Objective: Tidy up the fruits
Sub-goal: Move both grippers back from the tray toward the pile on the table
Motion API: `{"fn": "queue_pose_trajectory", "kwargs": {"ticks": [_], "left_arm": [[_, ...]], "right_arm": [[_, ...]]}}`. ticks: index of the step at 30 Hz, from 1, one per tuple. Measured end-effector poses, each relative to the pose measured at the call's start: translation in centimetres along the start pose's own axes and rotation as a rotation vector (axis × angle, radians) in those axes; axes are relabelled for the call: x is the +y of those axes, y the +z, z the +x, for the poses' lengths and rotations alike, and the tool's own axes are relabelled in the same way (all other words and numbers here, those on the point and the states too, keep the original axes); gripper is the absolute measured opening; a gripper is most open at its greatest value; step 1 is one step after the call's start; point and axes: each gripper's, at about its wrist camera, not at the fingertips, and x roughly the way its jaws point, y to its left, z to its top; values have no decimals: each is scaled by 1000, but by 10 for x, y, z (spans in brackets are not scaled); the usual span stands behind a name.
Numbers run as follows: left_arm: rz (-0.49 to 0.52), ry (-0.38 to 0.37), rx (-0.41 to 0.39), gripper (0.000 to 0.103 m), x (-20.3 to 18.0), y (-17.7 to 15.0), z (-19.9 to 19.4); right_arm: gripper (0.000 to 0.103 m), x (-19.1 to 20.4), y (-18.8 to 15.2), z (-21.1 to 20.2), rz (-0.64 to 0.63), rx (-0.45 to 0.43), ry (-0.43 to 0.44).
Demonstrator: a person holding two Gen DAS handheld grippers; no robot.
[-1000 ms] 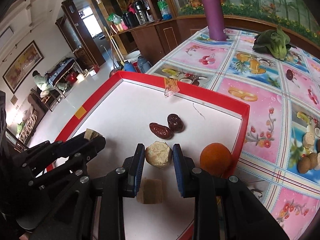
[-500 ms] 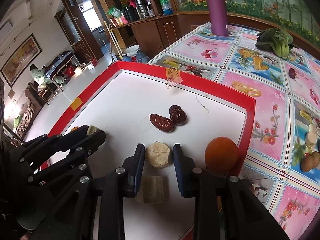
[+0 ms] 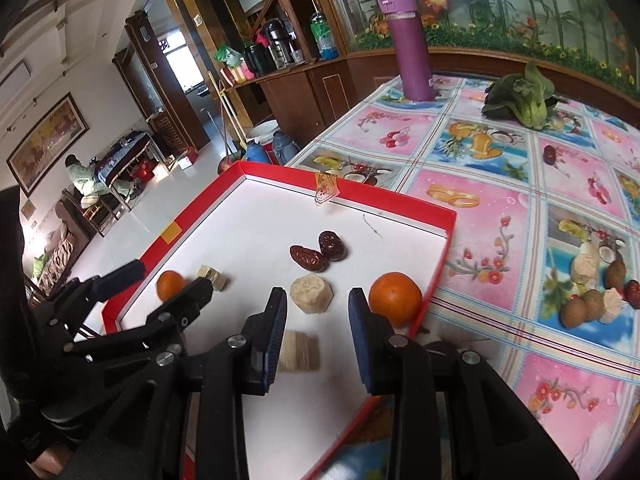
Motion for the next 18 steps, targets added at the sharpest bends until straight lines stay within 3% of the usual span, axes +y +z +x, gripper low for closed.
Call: {"fn": "queue_pose_trajectory", "kwargs": {"ticks": [12,18], "left_arm": [[-23,15,-82,86,6,-4,-46],[-24,12,-126,87,7,-5,-68]], "right_arm": [[48,22,-16,-51,-90,-96,-52],[50,30,-19,-68,-119,-130,-68]]}}
